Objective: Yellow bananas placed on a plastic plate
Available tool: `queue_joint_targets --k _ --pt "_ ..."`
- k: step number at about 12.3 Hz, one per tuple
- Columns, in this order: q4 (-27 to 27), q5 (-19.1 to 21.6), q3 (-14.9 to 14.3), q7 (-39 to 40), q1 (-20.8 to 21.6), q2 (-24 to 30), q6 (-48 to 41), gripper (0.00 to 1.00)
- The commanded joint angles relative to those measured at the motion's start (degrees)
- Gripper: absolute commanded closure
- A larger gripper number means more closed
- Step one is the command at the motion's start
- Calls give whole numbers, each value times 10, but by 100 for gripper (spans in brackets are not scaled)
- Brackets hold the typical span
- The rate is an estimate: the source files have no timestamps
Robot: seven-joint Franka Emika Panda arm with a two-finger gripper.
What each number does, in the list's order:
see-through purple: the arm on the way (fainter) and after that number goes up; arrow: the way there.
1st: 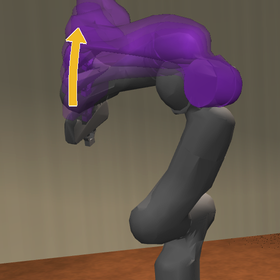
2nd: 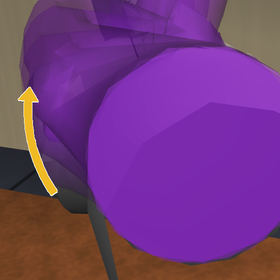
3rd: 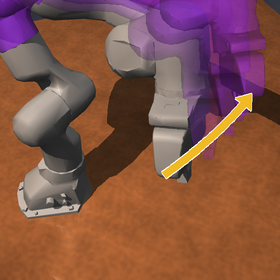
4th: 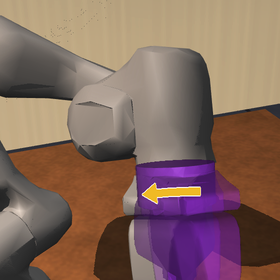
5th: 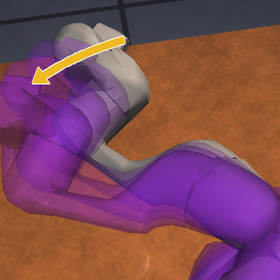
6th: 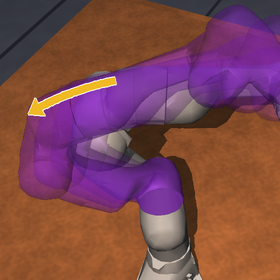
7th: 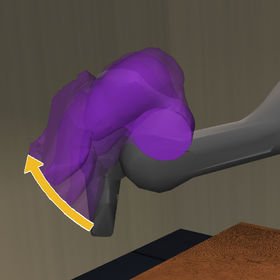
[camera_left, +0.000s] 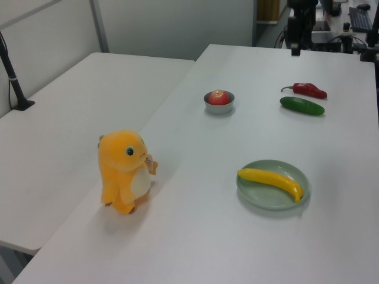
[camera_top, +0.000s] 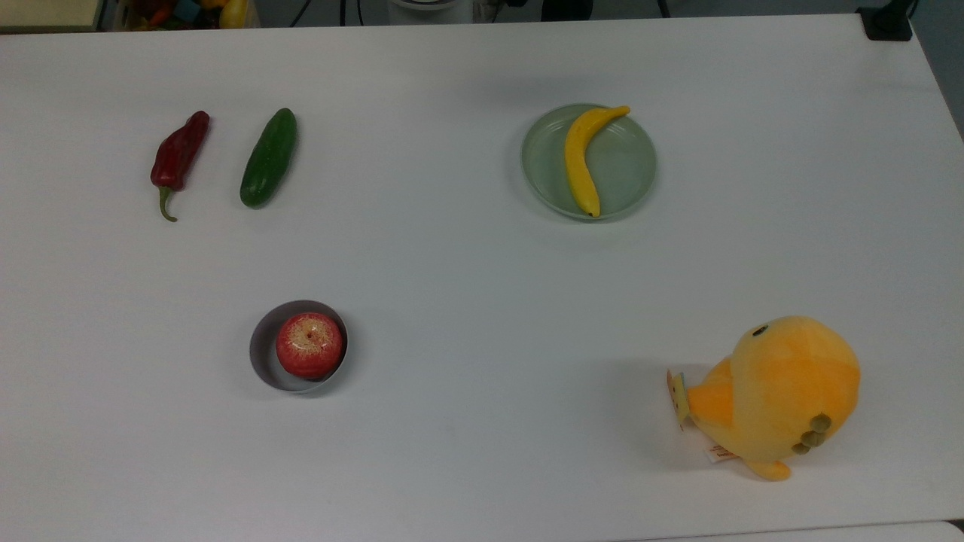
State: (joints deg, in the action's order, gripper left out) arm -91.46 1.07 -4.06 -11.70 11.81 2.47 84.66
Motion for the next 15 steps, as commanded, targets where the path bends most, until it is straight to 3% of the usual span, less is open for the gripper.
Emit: queue_joint_targets --k 1,4,8,10,15 --pt "9 8 -24 111 -12 4 -12 0" --pt "8 9 -24 192 -26 3 15 0" --pt "-11 15 -22 196 -42 -5 136 0" --pt "-15 55 -21 197 -49 -11 175 0" --pt "-20 71 -17 209 -50 -10 180 0"
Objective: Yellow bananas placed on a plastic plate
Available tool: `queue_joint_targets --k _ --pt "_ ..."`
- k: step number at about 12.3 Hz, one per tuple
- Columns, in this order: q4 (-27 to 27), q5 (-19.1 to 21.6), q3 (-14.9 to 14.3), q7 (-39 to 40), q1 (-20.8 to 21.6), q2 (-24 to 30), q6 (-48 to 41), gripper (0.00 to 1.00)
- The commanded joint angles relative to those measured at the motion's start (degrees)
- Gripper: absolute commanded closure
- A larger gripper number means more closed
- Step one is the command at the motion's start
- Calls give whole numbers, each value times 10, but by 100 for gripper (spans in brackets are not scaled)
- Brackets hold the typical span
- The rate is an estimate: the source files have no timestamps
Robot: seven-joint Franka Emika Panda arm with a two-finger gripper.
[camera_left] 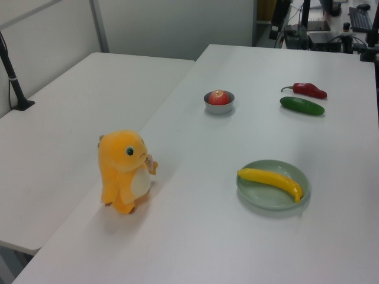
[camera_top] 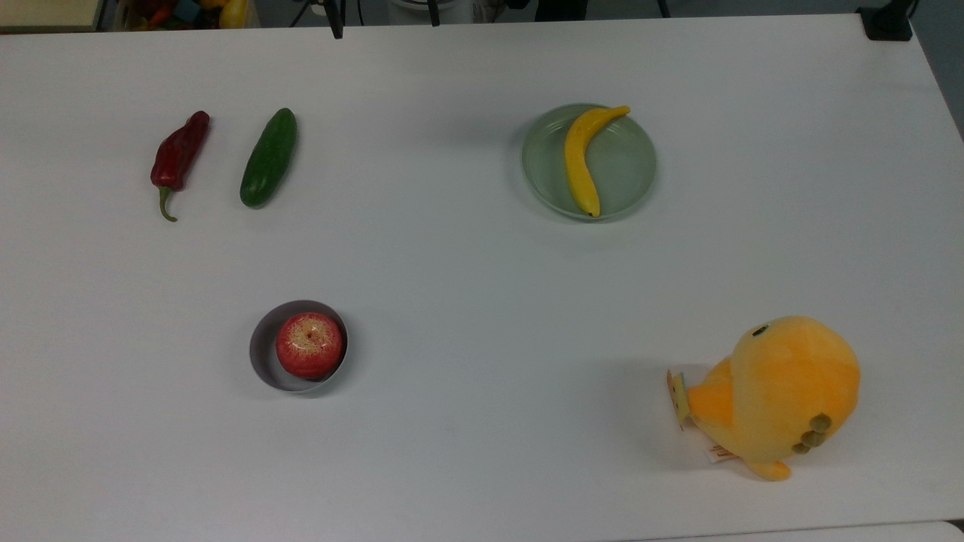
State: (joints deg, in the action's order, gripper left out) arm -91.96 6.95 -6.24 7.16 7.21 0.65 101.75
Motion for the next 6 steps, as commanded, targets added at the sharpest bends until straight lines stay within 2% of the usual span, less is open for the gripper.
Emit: queue_joint_targets --k 1,6 --pt "-15 12 4 18 -4 10 7 0" --pt "-15 12 6 15 1 9 7 0"
